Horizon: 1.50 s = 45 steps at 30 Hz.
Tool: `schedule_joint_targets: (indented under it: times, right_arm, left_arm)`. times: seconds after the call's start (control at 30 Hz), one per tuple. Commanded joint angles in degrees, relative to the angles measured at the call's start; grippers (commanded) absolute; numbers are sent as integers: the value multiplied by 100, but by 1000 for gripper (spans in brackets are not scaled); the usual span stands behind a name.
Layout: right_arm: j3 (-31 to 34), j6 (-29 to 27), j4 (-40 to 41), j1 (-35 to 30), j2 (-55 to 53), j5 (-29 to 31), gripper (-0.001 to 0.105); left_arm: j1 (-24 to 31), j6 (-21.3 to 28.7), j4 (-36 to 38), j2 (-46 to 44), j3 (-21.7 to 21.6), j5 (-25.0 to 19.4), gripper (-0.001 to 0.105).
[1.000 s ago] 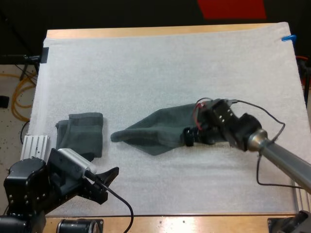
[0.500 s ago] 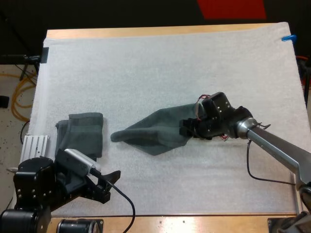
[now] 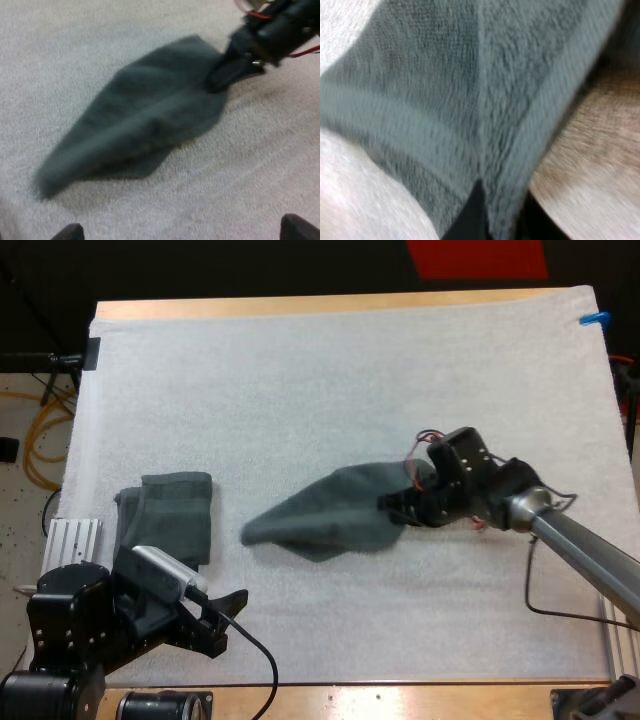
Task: Pick towel from pile fold and stack
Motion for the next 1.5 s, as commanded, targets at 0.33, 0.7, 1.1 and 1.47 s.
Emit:
schedule_joint_targets:
  times: [0.33,0.7,1.1,1.47]
  right_arm:
    - [610,-798,1822,-4,-646,604,0]
    - [982,-752,1828,-4,-646,605,0]
    - [982,-752,1643,-4,-1115,605,0]
    - [982,-752,1643,-4,-1341,641,0]
  left_arm:
    - [-66,28,-511,-6,122,37,73]
    - [-962,-755,-1519,89,1629,37,73]
    - [-1688,-1591,-2835,2506,1885,37,73]
    - [-1716,-1883,-4092,4494,1885,696,73]
